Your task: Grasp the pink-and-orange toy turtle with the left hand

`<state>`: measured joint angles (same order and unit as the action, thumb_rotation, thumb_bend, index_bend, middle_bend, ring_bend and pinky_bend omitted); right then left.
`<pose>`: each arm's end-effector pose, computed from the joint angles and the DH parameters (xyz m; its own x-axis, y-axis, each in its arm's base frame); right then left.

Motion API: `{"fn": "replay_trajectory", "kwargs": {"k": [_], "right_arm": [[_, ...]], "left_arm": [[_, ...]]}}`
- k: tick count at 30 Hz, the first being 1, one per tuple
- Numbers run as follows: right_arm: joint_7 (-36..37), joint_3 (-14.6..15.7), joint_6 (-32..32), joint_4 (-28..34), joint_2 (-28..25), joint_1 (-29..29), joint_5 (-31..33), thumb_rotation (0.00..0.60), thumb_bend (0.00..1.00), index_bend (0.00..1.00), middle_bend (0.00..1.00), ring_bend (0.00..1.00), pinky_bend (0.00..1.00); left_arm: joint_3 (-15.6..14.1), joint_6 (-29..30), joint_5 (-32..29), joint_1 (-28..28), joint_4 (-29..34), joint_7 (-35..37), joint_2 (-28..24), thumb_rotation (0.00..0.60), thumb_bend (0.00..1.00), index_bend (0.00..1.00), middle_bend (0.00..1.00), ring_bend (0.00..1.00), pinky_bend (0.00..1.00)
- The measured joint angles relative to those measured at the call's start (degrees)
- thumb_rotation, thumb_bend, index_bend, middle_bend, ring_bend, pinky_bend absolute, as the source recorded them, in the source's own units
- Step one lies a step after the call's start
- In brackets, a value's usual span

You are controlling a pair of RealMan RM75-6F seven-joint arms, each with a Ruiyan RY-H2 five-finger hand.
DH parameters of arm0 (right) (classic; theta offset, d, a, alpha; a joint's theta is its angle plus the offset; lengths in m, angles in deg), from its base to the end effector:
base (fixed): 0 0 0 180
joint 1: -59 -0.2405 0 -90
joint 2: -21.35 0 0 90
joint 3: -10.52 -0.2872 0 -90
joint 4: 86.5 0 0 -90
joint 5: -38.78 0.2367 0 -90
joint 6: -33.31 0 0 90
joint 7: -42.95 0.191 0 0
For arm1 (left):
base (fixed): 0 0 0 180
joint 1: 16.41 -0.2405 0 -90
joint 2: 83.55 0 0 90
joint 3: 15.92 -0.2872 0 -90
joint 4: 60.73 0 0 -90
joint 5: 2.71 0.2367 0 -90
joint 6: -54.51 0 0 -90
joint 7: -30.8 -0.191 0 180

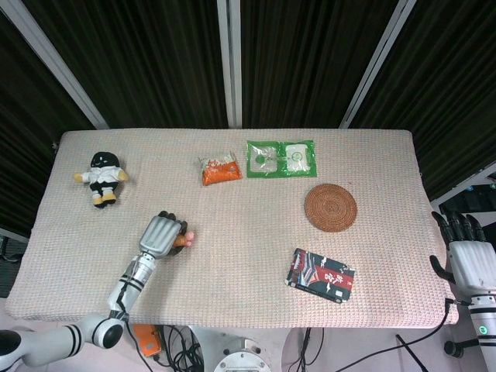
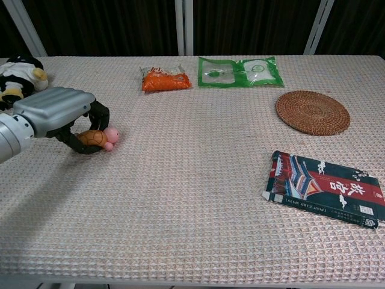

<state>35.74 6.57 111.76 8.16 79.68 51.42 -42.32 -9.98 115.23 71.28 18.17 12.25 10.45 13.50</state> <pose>-0.3578 -0.2529 0.1709 0.5460 -0.0765 0.8343 -0.8357 0.0212 0.5488 -0.2127 0.3780 -0.0939 0.5405 0.1851 0.8208 0.8113 -0.3730 -0.4501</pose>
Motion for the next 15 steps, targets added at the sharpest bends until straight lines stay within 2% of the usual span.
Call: {"fn": "replay_trajectory", "kwargs": {"k": [4,7,9,10,12,14,15], "right_arm": [[0.11,0.06,0.01,-0.09,0.05,-0.01,-0.16,0.6,0.28,0.0,0.0,0.0,0.0],[0.13,0.08,0.11,-0.07,0.0,0.03,-0.23,0.6,0.28,0.0,0.0,0.0,0.0],[0.09,0.07,0.2,0.01,-0.04,0.05,-0.28,0.6,0.28,0.0,0.0,0.0,0.0],[0.07,0.07,0.21,0.04,-0.06,0.06,-0.28,0.6,0.28,0.0,0.0,0.0,0.0],[0.01,0.07,0.22,0.09,-0.06,0.06,-0.3,0.6,0.28,0.0,0.0,0.0,0.0],[-0.05,0.09,0.15,0.13,-0.06,0.04,-0.28,0.6,0.28,0.0,0.0,0.0,0.0],[-0.09,0.11,0.12,0.16,-0.06,0.03,-0.28,0.6,0.28,0.0,0.0,0.0,0.0]], "left_arm": [[-0.08,0.22,0.38,-0.01,-1.66,0.32,0.99,0.6,0.32,0.79,0.82,0.52,0.4],[-0.04,-0.05,-0.04,-0.09,-1.58,0.38,1.02,0.6,0.3,0.77,0.81,0.51,0.4],[-0.07,-0.38,-0.23,-0.12,-1.17,0.4,0.75,0.6,0.25,0.68,0.72,0.45,0.38],[-0.15,-0.7,-0.31,-0.11,-0.88,0.39,0.46,0.6,0.21,0.58,0.62,0.39,0.36],[-0.31,-1.56,-0.49,-0.03,0.2,0.49,-0.47,0.6,0.17,0.45,0.49,0.29,0.32],[-0.37,-1.96,-0.51,0.02,1.41,0.84,-1.47,0.6,0.15,0.37,0.39,0.21,0.3],[-0.38,-1.95,-0.44,0.02,1.77,0.99,-1.83,0.6,0.15,0.36,0.38,0.19,0.3]]}}
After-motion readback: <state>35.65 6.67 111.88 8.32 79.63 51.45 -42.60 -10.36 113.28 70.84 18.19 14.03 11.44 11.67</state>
